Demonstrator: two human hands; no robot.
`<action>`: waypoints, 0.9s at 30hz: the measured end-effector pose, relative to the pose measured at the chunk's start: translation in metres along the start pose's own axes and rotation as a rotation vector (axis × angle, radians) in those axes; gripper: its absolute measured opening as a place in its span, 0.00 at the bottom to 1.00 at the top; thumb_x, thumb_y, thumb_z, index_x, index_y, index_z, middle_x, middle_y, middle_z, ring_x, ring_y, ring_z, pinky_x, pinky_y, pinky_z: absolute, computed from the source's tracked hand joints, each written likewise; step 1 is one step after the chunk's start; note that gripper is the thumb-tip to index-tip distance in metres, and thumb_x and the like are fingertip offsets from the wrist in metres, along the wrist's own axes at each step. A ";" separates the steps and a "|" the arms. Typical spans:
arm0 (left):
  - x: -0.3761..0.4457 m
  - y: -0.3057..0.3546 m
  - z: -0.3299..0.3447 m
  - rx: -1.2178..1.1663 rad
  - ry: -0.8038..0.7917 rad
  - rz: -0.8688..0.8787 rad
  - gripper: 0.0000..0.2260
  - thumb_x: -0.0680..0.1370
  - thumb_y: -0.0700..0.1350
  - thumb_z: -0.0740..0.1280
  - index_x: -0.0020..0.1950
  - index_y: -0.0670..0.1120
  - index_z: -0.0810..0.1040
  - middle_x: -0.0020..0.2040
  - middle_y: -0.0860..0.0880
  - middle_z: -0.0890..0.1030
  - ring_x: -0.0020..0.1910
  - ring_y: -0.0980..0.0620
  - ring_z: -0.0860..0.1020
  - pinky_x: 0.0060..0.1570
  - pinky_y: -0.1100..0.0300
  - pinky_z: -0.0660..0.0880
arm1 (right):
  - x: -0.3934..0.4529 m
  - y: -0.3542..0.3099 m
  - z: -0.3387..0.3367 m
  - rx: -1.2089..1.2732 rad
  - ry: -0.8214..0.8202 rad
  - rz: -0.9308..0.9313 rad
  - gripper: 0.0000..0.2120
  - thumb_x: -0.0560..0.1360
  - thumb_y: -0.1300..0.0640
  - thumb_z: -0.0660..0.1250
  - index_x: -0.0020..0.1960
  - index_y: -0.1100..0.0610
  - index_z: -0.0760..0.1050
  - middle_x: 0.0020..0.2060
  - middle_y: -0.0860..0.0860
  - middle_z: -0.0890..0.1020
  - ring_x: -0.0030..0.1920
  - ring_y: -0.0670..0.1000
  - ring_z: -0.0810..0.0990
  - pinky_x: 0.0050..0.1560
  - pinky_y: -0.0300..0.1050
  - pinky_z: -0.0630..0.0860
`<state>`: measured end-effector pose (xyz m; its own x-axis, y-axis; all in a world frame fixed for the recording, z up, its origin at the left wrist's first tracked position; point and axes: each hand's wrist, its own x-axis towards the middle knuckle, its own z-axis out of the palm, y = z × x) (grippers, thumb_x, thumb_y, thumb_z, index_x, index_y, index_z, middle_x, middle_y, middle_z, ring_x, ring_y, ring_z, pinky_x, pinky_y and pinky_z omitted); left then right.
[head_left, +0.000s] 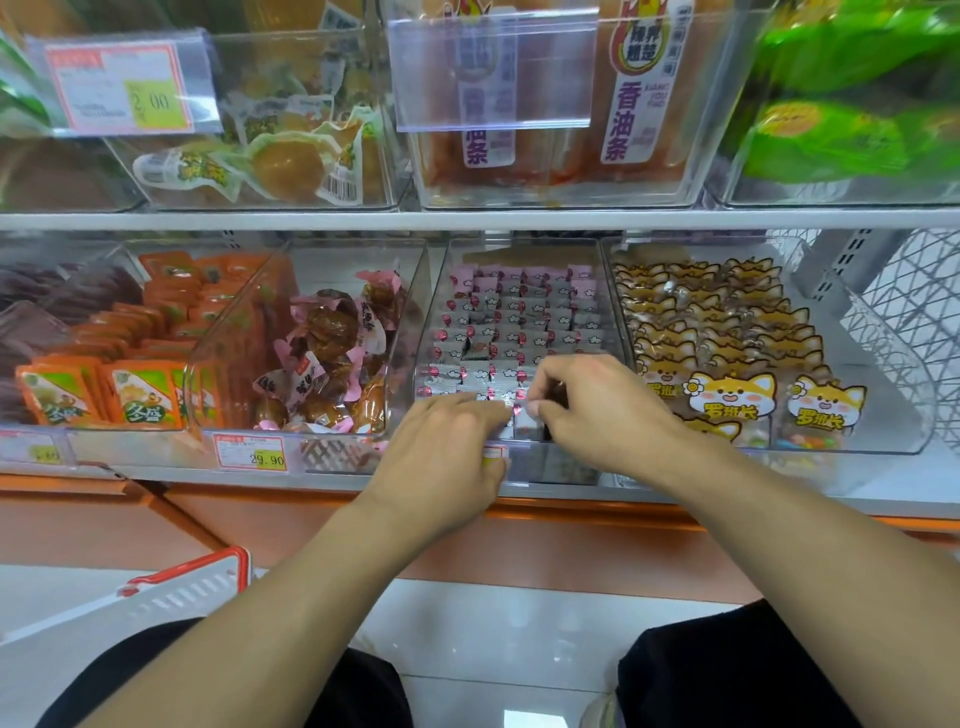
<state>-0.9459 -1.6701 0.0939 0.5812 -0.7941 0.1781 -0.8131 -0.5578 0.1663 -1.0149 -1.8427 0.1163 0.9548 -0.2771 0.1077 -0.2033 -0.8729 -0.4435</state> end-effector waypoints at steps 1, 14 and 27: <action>0.001 0.000 -0.001 -0.013 0.010 -0.002 0.16 0.76 0.53 0.69 0.63 0.51 0.78 0.59 0.53 0.82 0.62 0.50 0.76 0.66 0.54 0.68 | 0.000 0.000 -0.001 0.103 0.053 0.013 0.07 0.79 0.52 0.68 0.42 0.47 0.75 0.37 0.41 0.81 0.41 0.44 0.79 0.43 0.46 0.77; 0.002 -0.002 -0.027 -1.209 0.259 -0.462 0.09 0.78 0.44 0.73 0.58 0.49 0.82 0.45 0.50 0.87 0.45 0.55 0.85 0.43 0.65 0.79 | 0.001 0.002 -0.032 1.496 0.234 0.440 0.02 0.81 0.66 0.64 0.50 0.65 0.75 0.45 0.59 0.87 0.45 0.52 0.88 0.46 0.45 0.85; 0.005 -0.014 -0.034 -1.512 0.225 -0.645 0.05 0.77 0.36 0.71 0.52 0.38 0.82 0.41 0.41 0.86 0.41 0.50 0.85 0.38 0.65 0.81 | -0.001 0.007 -0.033 1.550 0.013 0.558 0.05 0.81 0.63 0.65 0.54 0.64 0.76 0.49 0.64 0.86 0.48 0.62 0.87 0.44 0.50 0.85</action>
<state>-0.9310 -1.6579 0.1254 0.8902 -0.4169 -0.1840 0.2335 0.0706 0.9698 -1.0245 -1.8617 0.1422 0.8392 -0.4098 -0.3574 -0.0951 0.5364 -0.8386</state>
